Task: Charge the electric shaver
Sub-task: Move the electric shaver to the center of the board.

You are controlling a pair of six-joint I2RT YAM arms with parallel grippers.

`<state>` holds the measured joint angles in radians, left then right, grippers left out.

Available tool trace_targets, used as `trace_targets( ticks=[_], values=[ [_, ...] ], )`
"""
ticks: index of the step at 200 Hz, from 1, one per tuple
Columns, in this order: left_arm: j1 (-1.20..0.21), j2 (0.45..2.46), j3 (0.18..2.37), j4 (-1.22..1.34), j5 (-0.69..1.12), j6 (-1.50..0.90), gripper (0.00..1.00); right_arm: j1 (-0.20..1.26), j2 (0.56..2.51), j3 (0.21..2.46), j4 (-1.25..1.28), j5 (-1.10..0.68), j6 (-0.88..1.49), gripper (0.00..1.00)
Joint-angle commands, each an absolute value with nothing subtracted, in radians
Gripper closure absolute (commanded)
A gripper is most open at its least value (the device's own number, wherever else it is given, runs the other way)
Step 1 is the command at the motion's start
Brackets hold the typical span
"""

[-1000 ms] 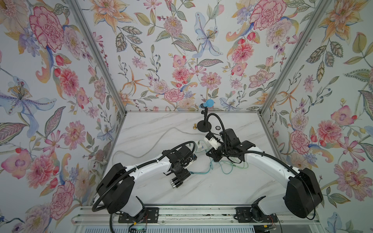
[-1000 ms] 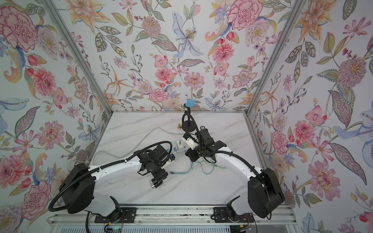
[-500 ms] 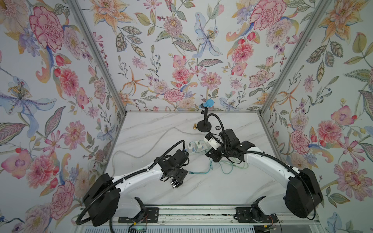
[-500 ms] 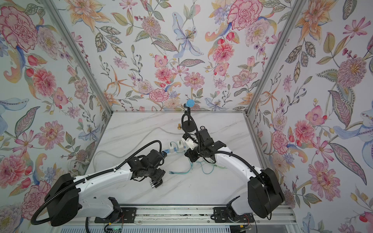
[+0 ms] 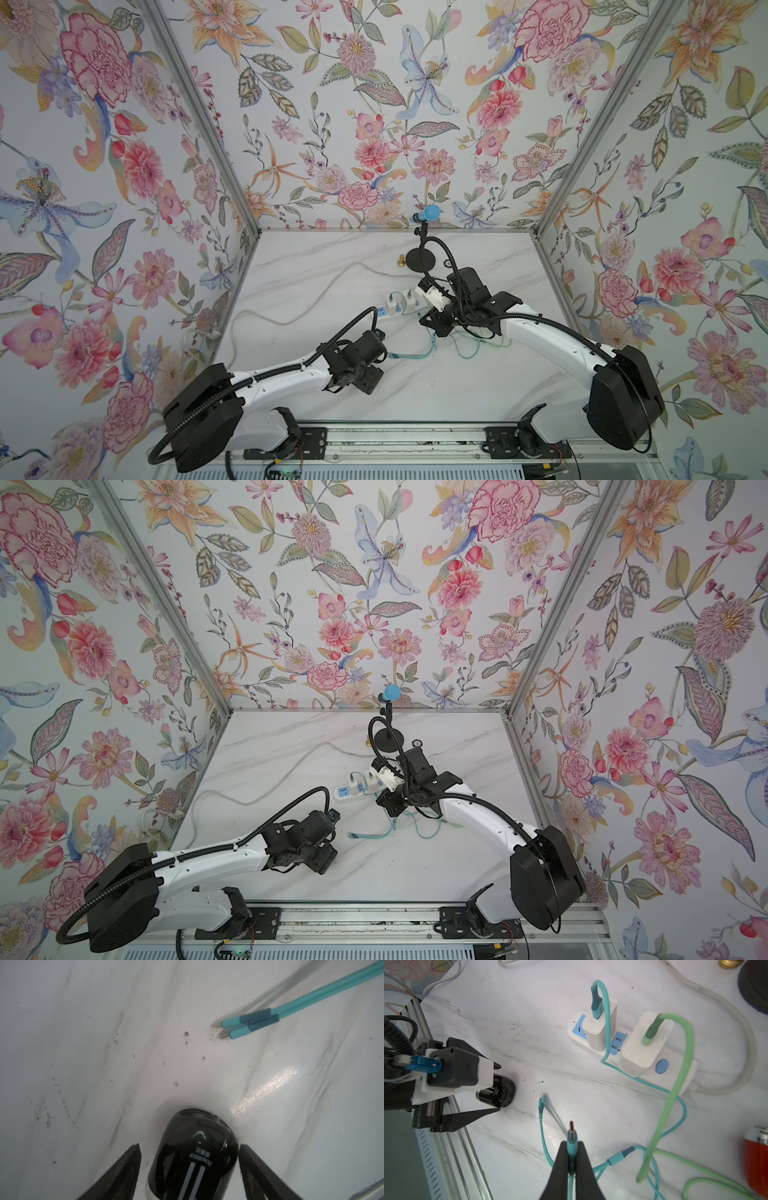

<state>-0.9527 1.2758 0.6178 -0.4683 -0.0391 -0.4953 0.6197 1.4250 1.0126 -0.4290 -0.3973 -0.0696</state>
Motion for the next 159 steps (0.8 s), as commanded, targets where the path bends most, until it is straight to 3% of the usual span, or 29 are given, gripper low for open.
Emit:
trace_targets(
  ticks=[1,41,82,104,141,149,159],
  values=[
    [-0.960,1.250,0.590,-0.424,-0.069,-0.533,0.22,0.632,1.424,1.003,-0.426,-0.381,-0.060,1.00],
    [-0.970,1.292,0.548,-0.374,-0.051,-0.549,0.23,0.637,1.417,0.997,-0.425,-0.370,-0.054,1.00],
    [-0.970,1.320,0.536,-0.337,-0.019,-0.528,0.53,0.637,1.399,0.982,-0.424,-0.349,-0.043,1.00],
    [-0.969,1.316,0.566,-0.325,-0.010,-0.506,0.60,0.637,1.397,0.978,-0.425,-0.332,-0.040,1.00],
    [-0.965,1.400,0.641,-0.292,0.000,-0.400,0.56,0.634,1.407,0.979,-0.422,-0.313,-0.036,1.00],
    [-0.964,1.429,0.658,-0.294,-0.006,-0.378,0.50,0.634,1.407,0.977,-0.425,-0.305,-0.034,1.00],
    [-0.959,1.450,0.668,-0.287,-0.005,-0.358,0.37,0.632,1.404,0.976,-0.425,-0.305,-0.034,1.00]
  ],
)
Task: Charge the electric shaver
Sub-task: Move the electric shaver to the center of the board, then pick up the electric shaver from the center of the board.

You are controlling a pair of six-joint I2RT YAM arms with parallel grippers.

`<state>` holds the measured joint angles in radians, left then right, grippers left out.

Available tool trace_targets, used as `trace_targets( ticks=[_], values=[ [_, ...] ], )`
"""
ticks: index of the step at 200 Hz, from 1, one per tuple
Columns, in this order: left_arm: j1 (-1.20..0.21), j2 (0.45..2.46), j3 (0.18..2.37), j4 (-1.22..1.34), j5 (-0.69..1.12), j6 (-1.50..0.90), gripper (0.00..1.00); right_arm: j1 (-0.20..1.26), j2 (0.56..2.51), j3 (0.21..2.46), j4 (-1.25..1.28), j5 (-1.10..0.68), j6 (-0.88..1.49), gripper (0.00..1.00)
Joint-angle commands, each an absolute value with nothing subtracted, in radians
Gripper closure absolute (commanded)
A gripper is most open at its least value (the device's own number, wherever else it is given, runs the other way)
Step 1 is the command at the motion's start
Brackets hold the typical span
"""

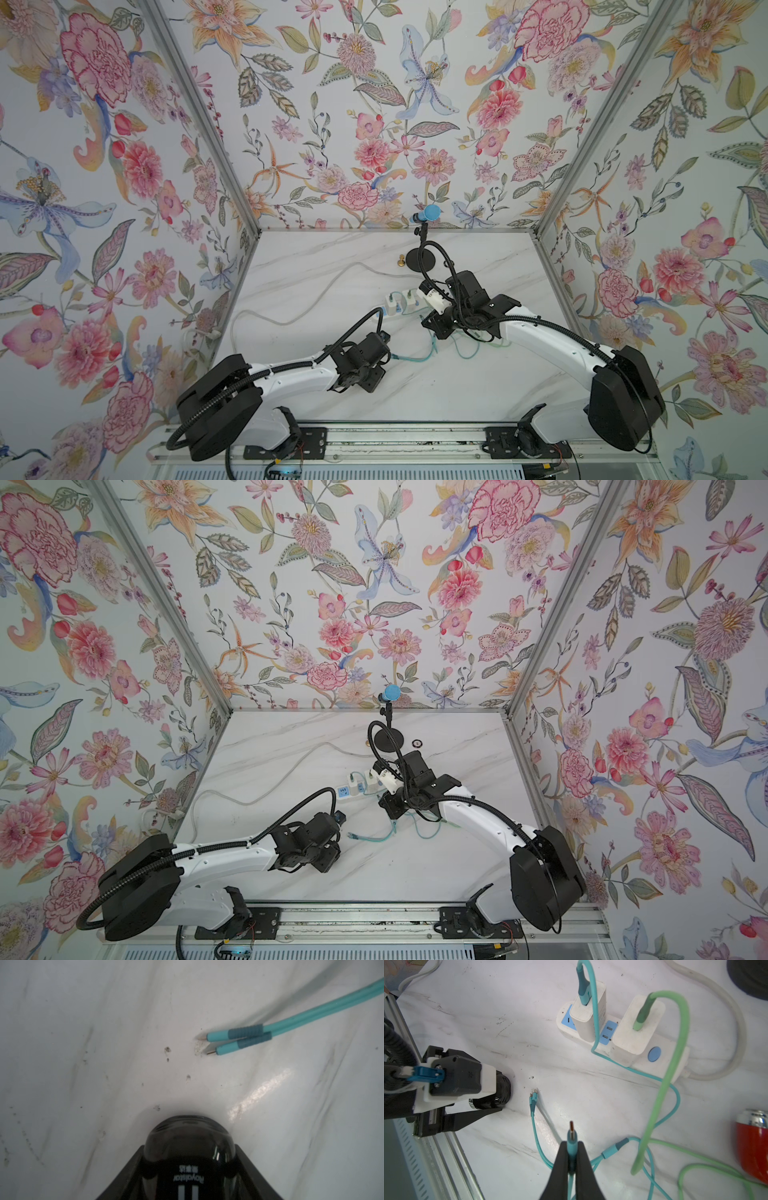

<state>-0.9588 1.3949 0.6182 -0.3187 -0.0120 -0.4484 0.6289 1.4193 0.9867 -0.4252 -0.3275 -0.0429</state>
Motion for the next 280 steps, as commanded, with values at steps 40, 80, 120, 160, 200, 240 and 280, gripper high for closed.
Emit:
trace_targets(
  ticks=[40,80,120,160,200,240,280],
  values=[
    [-0.944,1.434,0.675,-0.291,-0.021,-0.323,0.19,0.624,1.394,0.973,-0.424,-0.303,-0.033,1.00],
    [-0.921,1.380,0.652,-0.334,0.004,-0.341,0.20,0.626,1.406,0.981,-0.424,-0.310,-0.028,1.00],
    [-0.878,1.339,0.590,-0.321,0.061,-0.380,0.21,0.625,1.414,0.988,-0.426,-0.308,-0.031,1.00],
    [-0.878,1.367,0.587,-0.303,0.069,-0.374,0.22,0.623,1.420,0.994,-0.425,-0.308,-0.033,1.00],
    [-0.879,1.398,0.575,-0.263,0.097,-0.365,0.27,0.624,1.424,0.992,-0.425,-0.306,-0.028,1.00],
    [-0.880,1.398,0.550,-0.233,0.133,-0.373,0.52,0.623,1.422,0.986,-0.425,-0.298,-0.023,1.00],
    [-0.886,1.322,0.533,-0.214,0.112,-0.371,0.77,0.624,1.437,1.008,-0.442,-0.300,-0.024,1.00]
  ],
)
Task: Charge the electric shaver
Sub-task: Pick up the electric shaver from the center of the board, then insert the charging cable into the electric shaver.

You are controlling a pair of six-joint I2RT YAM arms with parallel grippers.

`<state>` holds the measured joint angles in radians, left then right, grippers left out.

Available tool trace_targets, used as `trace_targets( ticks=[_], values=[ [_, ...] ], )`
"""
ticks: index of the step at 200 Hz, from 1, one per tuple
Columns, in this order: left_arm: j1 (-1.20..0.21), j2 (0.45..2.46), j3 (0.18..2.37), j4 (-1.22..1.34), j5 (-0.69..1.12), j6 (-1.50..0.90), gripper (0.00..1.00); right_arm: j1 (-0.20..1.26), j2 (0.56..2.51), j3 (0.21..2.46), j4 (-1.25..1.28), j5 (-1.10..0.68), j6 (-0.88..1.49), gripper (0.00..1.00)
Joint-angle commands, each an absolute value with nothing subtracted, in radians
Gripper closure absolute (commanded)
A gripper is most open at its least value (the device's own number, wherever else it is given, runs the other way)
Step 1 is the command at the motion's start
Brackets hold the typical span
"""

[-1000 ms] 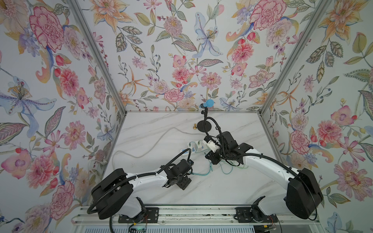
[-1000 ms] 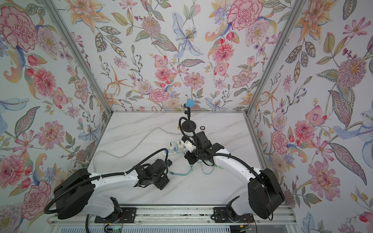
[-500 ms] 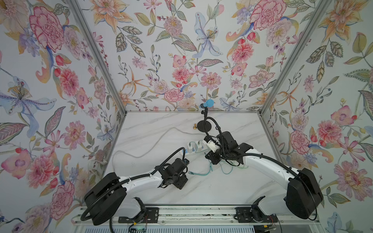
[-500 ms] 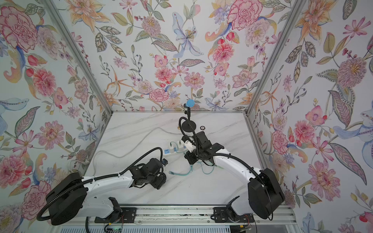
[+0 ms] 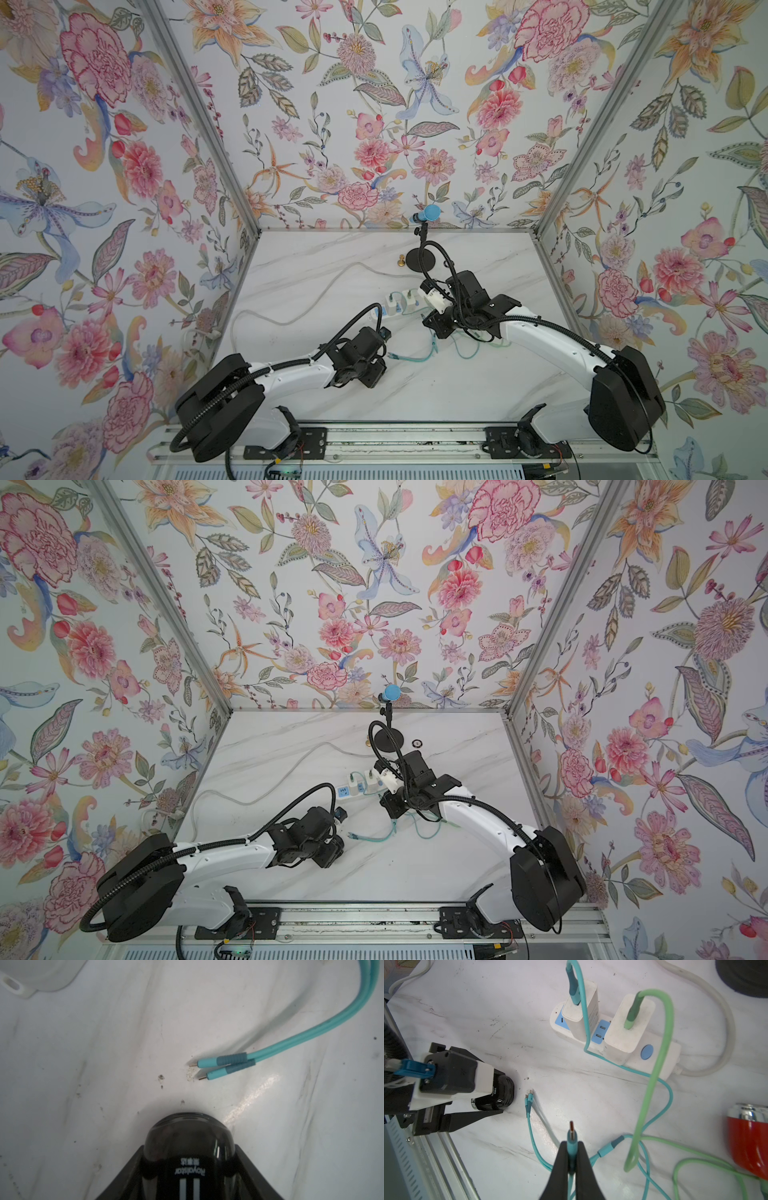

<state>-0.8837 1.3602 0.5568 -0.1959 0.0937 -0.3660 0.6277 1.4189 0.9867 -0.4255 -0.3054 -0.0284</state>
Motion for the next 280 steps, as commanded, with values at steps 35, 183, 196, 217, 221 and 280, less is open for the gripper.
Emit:
trace_targets(
  ticks=[35,183,196,217,221,280],
  values=[
    [-0.885,1.175,0.622,-0.269,-0.016,-0.266,1.00,0.642,1.492,1.102,-0.548,-0.357,-0.070,1.00],
    [-0.951,0.745,0.470,-0.043,-0.132,0.658,1.00,0.822,1.646,1.440,-0.953,-0.576,-0.294,1.00],
    [-0.956,0.737,0.463,-0.033,-0.101,0.682,1.00,0.833,1.667,1.467,-0.973,-0.580,-0.304,1.00],
    [-0.960,0.723,0.453,-0.024,-0.041,0.695,1.00,0.845,1.684,1.504,-0.992,-0.581,-0.308,1.00],
    [-0.959,0.722,0.453,-0.026,-0.034,0.700,1.00,0.846,1.686,1.507,-0.991,-0.580,-0.308,1.00],
    [-0.959,0.715,0.444,-0.058,0.002,0.721,1.00,0.872,1.678,1.513,-1.011,-0.568,-0.303,1.00]
  ],
)
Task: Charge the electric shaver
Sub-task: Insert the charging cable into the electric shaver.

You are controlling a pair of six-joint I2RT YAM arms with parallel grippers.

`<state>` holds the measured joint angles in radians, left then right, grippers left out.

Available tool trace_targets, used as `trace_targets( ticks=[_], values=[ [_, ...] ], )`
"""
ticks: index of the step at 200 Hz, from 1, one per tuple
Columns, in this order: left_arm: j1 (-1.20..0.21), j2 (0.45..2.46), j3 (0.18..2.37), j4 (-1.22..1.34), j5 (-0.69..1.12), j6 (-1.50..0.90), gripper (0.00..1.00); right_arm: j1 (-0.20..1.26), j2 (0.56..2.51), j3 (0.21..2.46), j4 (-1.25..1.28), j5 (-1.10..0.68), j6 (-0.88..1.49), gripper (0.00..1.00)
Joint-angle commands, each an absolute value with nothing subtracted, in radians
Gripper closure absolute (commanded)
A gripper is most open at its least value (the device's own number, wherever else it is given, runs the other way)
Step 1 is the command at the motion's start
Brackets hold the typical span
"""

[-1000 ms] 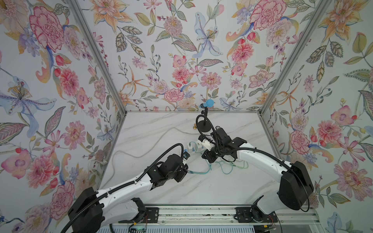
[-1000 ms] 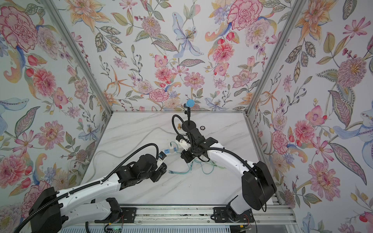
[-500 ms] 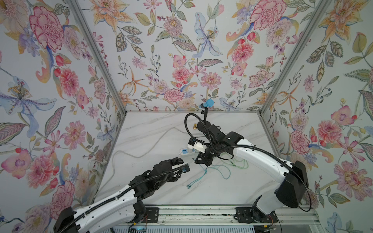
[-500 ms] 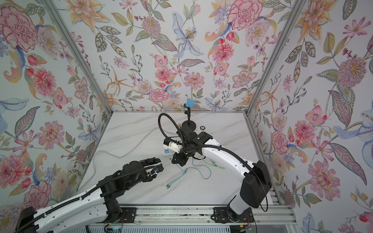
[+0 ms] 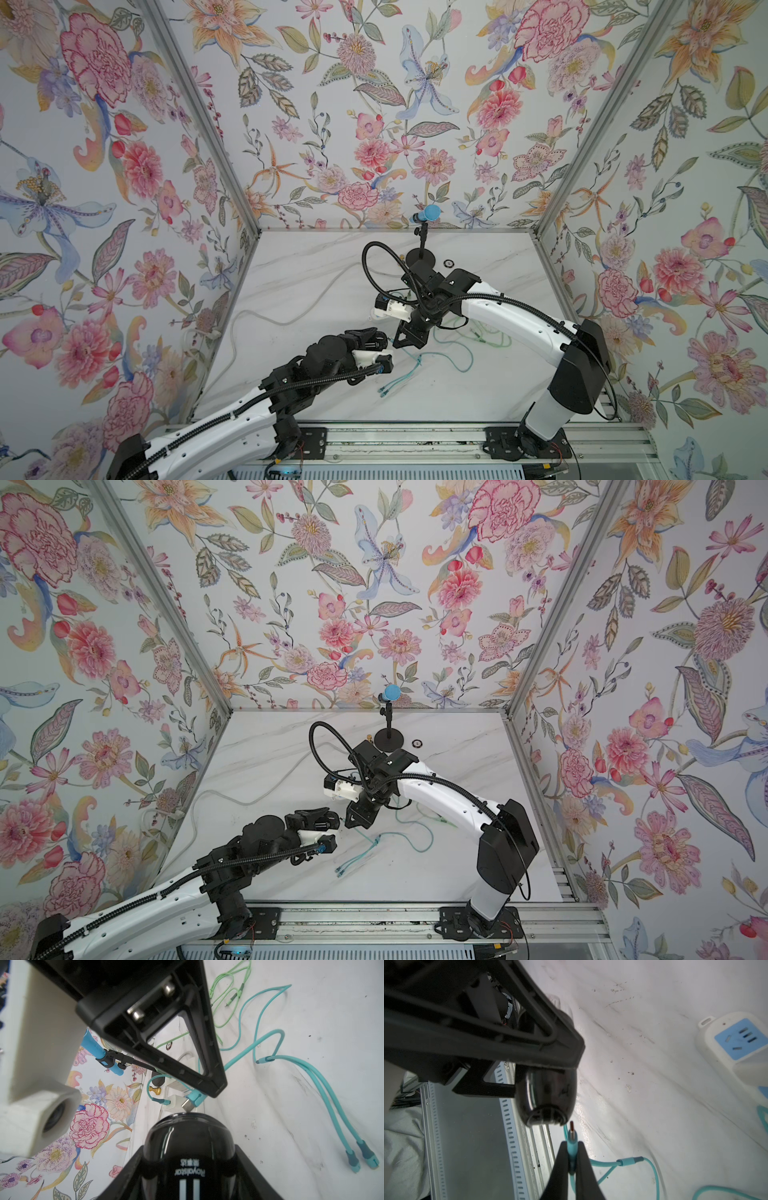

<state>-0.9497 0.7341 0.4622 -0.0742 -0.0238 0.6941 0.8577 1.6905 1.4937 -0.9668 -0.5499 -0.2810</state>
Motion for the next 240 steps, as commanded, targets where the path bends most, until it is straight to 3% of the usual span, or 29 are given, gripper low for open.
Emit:
trace_targets(
  ticks=[1,240],
  values=[
    [-0.959,0.715,0.445,-0.057,0.002,0.721,1.00,0.872,1.678,1.513,-1.011,-0.569,-0.303,1.00],
    [-0.960,0.729,0.428,0.015,-0.035,0.677,1.00,0.889,1.704,1.505,-1.009,-0.614,-0.304,1.00]
  ],
)
